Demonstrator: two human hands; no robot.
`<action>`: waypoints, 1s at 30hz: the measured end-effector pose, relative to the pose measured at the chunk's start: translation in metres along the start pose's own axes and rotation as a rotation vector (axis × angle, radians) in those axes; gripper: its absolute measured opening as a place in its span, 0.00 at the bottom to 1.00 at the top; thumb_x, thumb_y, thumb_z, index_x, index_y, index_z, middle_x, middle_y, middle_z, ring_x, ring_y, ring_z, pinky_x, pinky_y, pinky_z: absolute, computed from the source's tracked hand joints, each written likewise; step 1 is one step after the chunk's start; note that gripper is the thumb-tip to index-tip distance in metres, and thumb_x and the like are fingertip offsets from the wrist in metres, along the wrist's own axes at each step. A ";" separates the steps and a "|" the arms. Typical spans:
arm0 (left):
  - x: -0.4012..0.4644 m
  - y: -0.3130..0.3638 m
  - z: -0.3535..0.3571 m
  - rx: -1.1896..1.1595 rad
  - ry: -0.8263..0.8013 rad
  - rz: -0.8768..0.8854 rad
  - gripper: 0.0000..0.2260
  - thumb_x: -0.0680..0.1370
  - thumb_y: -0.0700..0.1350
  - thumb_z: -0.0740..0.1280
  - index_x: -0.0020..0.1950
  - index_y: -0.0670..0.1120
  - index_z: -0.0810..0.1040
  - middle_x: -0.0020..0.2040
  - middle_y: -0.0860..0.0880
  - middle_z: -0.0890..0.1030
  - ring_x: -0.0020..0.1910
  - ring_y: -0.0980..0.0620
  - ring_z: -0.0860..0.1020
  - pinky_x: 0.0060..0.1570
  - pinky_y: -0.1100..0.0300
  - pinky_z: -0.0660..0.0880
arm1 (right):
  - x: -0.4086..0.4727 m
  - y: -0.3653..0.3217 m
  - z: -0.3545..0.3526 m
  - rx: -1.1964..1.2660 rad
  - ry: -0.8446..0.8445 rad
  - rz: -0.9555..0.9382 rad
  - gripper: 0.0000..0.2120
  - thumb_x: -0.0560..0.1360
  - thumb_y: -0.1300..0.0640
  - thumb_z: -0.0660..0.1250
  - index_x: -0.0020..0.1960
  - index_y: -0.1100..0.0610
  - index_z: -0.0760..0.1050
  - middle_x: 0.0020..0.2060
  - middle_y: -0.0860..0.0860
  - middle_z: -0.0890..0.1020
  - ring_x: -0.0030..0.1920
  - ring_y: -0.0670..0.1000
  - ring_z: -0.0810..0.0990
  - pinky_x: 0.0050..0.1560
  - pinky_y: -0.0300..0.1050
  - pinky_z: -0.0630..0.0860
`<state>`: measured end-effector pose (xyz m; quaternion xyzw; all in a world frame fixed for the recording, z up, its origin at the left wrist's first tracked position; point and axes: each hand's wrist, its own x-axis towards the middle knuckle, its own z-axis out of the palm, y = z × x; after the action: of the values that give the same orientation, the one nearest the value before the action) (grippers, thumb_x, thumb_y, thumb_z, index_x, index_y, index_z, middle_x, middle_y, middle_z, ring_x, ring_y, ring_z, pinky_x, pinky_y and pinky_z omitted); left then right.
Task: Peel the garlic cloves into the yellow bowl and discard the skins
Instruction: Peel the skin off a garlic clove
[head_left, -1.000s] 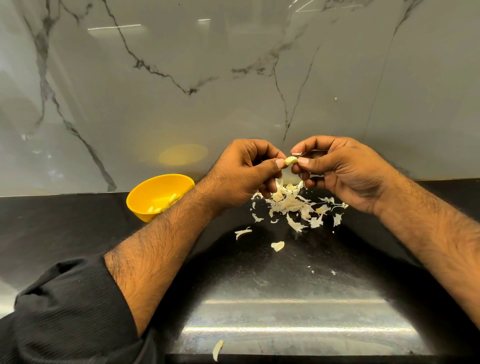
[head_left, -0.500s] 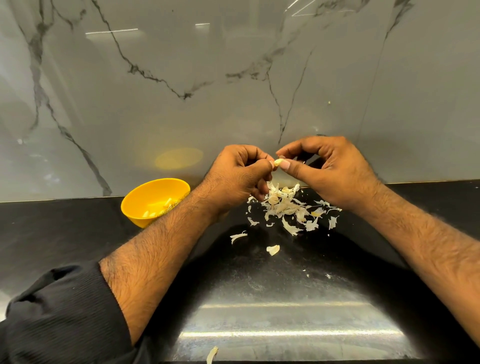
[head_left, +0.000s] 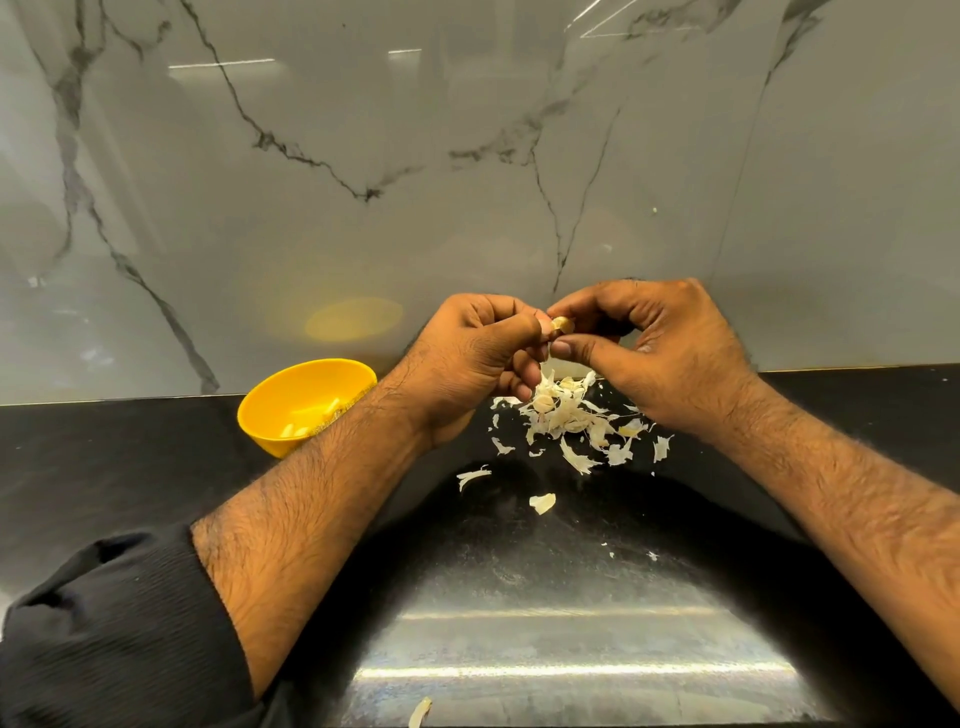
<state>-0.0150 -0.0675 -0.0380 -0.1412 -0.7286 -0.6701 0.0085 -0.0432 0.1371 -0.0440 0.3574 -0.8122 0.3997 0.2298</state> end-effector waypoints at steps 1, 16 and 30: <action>0.000 0.000 0.000 0.001 -0.005 0.005 0.07 0.84 0.37 0.67 0.48 0.38 0.82 0.37 0.46 0.79 0.30 0.54 0.77 0.31 0.63 0.76 | 0.000 0.000 0.000 0.011 0.018 -0.004 0.10 0.75 0.56 0.78 0.56 0.51 0.86 0.46 0.41 0.87 0.49 0.41 0.85 0.51 0.35 0.82; -0.001 0.001 -0.003 0.041 0.027 0.039 0.06 0.83 0.37 0.66 0.48 0.38 0.82 0.36 0.47 0.78 0.30 0.52 0.76 0.31 0.61 0.76 | 0.006 0.009 -0.003 0.605 0.134 0.225 0.12 0.73 0.60 0.76 0.56 0.58 0.86 0.47 0.56 0.88 0.46 0.55 0.85 0.48 0.46 0.83; 0.002 -0.007 -0.009 0.565 0.175 0.072 0.14 0.75 0.44 0.80 0.49 0.50 0.74 0.45 0.48 0.84 0.43 0.49 0.84 0.42 0.51 0.84 | 0.006 0.013 -0.011 0.661 0.105 0.312 0.17 0.72 0.58 0.76 0.60 0.60 0.83 0.50 0.57 0.89 0.47 0.57 0.86 0.48 0.52 0.81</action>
<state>-0.0203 -0.0765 -0.0433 -0.1007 -0.8773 -0.4497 0.1340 -0.0562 0.1492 -0.0400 0.2630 -0.6712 0.6884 0.0796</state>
